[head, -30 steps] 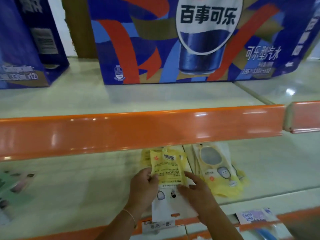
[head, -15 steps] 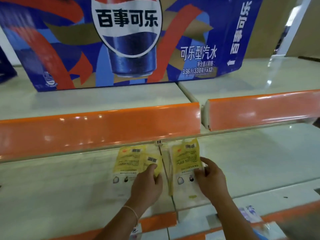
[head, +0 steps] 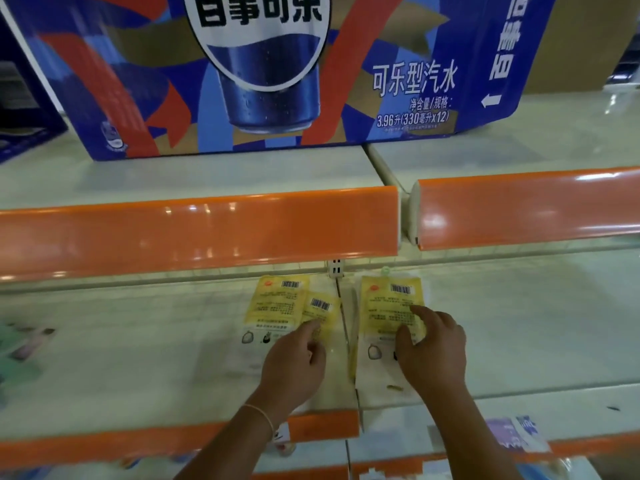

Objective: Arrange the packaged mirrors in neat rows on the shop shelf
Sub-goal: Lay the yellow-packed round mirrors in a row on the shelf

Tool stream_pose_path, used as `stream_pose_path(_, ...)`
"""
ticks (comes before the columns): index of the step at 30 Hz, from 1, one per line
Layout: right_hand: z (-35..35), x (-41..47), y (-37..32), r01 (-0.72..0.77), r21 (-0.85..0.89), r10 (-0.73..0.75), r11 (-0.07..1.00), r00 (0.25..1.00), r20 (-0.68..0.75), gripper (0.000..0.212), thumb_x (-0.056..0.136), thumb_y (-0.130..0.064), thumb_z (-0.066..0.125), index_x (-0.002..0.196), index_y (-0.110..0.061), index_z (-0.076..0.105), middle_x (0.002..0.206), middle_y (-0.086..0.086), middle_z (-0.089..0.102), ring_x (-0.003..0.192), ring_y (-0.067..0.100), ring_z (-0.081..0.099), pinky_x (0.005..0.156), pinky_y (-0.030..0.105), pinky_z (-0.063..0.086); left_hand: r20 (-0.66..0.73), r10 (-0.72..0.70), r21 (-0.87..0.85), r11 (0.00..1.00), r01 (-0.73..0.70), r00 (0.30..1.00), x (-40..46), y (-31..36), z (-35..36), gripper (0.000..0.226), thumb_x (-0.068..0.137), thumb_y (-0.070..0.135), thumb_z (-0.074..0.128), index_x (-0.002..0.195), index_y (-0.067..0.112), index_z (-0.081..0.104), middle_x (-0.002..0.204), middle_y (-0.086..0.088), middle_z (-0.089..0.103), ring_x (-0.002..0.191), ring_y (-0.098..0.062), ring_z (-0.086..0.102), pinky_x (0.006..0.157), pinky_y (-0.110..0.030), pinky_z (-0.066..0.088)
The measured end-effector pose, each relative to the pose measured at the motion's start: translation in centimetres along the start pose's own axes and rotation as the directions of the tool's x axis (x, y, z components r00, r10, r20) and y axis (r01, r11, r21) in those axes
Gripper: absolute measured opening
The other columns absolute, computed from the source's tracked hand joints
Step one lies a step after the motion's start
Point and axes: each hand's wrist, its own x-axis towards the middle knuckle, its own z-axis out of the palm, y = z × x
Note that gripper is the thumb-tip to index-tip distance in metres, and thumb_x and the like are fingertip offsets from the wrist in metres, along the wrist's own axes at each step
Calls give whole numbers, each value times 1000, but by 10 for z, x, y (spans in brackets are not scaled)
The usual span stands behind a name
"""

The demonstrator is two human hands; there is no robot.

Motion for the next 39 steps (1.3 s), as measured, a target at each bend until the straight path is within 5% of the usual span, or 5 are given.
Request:
stream_pose_path(8, 31, -18, -42, 129, 155, -145, 979, 985, 91, 32, 78, -15, 70, 110, -12, 68, 106, 11, 65, 97, 30, 60, 84, 43, 53, -88, -59, -19, 998, 57, 994, -12, -32, -19, 31, 91, 25, 53, 120, 20, 62, 94, 5, 69, 73, -7, 62, 66, -22, 53)
stream_pose_path(15, 68, -41, -78, 98, 226, -169, 969, 931, 323, 35, 85, -21, 66, 120, -17, 62, 106, 2, 61, 86, 11, 57, 70, 14, 43, -181, -34, 135, 989, 59, 983, -19, -84, -54, 30, 85, 24, 50, 106, 15, 69, 100, 0, 68, 95, -18, 59, 83, -34, 52)
stream_pose_path(24, 117, -69, -123, -18, -10, 21, 1000, 895, 445, 67, 79, -39, 69, 137, -17, 42, 130, 13, 48, 119, 29, 47, 100, 37, 42, 40, 21, 410, 912, -35, 999, -43, -145, -66, 39, 85, 41, 42, 110, 28, 70, 126, -6, 63, 123, -32, 54, 98, -47, 48)
stream_pose_path(31, 119, -69, -147, -328, 183, 180, 927, 817, 548, 78, 77, -15, 75, 142, -25, 35, 101, 13, 67, 73, 24, 63, 60, 33, 55, -75, 23, 156, 988, -11, 997, -45, -153, -66, 37, 91, 38, 38, 91, 19, 69, 111, -2, 66, 116, -22, 54, 108, -38, 38)
stream_pose_path(39, 119, -91, -149, -645, 440, 252, 626, 700, 668, 76, 81, 12, 59, 138, -35, 40, 100, 14, 68, 84, 35, 70, 63, 46, 59, -97, -232, -337, 923, 188, 968, -46, -148, -89, 37, 96, 27, 52, 131, 16, 50, 126, 6, 46, 118, -9, 42, 106, -23, 32)
